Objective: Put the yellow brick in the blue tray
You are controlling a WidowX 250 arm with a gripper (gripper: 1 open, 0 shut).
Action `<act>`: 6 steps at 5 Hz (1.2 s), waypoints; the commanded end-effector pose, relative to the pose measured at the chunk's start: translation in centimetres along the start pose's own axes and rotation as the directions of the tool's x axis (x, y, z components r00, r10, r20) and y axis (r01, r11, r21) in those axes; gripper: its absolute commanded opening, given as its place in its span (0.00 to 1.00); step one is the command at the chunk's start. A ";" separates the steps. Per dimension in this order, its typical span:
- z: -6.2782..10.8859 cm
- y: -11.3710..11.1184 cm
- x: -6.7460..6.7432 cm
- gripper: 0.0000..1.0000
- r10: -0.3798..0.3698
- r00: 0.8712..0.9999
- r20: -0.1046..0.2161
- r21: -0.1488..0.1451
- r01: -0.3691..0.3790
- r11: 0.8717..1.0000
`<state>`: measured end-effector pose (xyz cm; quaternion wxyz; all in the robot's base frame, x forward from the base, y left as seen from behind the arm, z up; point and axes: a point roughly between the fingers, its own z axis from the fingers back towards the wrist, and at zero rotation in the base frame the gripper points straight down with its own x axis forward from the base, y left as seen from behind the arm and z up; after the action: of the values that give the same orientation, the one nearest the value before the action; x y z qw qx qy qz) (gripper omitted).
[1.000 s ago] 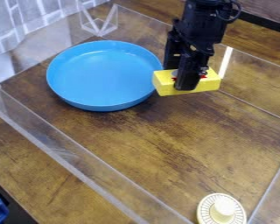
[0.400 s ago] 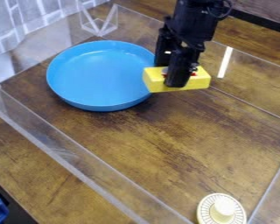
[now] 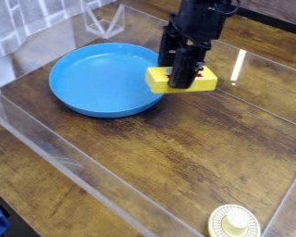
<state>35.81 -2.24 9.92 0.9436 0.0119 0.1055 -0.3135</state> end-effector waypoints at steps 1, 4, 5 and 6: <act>5.6 0.8 -1.6 0.00 0.021 0.992 0.123 0.088 -0.032 0.996; 7.0 1.6 -3.6 0.00 0.053 0.992 0.114 0.106 -0.065 0.992; 7.4 1.8 -4.4 0.00 0.071 0.992 0.107 0.109 -0.083 0.991; 6.8 2.4 -5.5 0.00 0.101 0.990 0.097 0.111 -0.112 0.988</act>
<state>34.63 1.61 13.95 0.9545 0.0423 0.0947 -0.2795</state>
